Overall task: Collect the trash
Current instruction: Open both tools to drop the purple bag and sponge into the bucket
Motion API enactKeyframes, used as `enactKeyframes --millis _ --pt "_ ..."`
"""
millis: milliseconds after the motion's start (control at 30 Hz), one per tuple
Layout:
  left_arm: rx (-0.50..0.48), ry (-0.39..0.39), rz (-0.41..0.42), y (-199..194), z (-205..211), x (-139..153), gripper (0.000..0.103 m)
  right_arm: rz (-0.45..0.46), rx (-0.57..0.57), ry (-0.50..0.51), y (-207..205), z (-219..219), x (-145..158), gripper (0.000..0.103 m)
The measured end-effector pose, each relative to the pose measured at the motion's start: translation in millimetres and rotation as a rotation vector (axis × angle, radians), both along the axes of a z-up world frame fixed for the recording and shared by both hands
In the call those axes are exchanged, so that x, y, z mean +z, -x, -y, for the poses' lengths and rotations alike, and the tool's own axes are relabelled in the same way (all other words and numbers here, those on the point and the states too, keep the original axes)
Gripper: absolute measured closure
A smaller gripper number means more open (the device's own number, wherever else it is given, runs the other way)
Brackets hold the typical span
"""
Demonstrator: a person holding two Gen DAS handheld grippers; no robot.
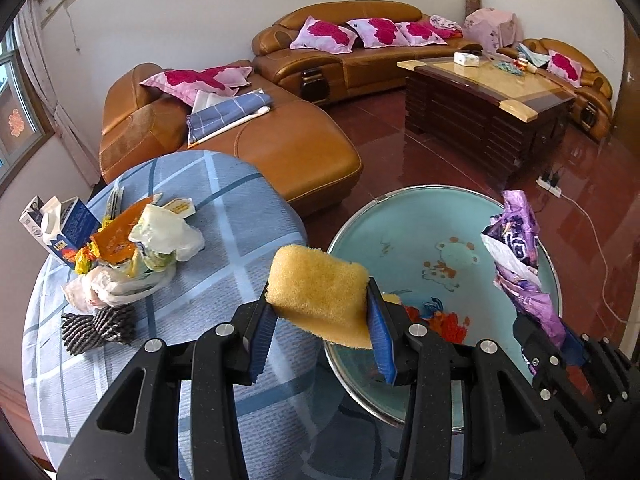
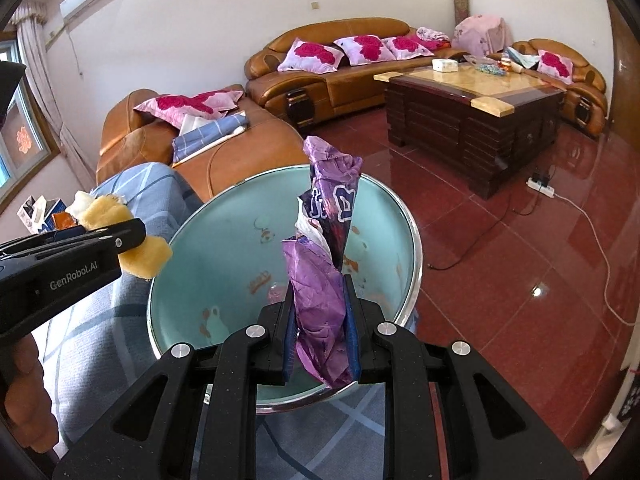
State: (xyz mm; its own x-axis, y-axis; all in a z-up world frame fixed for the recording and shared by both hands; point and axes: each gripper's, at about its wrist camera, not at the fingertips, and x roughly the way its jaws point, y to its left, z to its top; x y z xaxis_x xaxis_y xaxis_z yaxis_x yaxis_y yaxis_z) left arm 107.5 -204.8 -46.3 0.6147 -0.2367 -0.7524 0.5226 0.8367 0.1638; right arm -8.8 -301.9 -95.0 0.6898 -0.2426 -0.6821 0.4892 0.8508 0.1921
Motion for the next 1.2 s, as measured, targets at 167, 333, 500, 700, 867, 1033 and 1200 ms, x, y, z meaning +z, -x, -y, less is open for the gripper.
enactKeyframes --millis 167,333,500,700,867,1033,1200 --pt "-0.004 -0.006 -0.004 -1 4 -3 0.061 0.010 0.009 -0.007 -1 3 -3 0.077" --pt "0.001 -0.006 -0.007 -4 6 -3 0.060 0.040 0.010 -0.023 4 7 0 0.072" --pt "-0.005 -0.009 -0.008 -2 11 -4 0.060 0.065 -0.033 -0.039 12 14 5 0.070" --pt "-0.023 -0.015 0.005 1 21 -2 0.053 0.083 -0.112 0.007 20 19 14 0.070" --pt "-0.021 0.000 0.012 4 18 2 0.034 0.086 -0.153 0.000 27 26 13 0.069" --pt "-0.007 0.014 0.019 5 10 6 0.029 0.097 -0.143 0.004 27 24 15 0.065" --pt "0.020 0.023 0.021 3 -1 10 0.024 0.110 -0.131 0.021 29 18 19 0.054"
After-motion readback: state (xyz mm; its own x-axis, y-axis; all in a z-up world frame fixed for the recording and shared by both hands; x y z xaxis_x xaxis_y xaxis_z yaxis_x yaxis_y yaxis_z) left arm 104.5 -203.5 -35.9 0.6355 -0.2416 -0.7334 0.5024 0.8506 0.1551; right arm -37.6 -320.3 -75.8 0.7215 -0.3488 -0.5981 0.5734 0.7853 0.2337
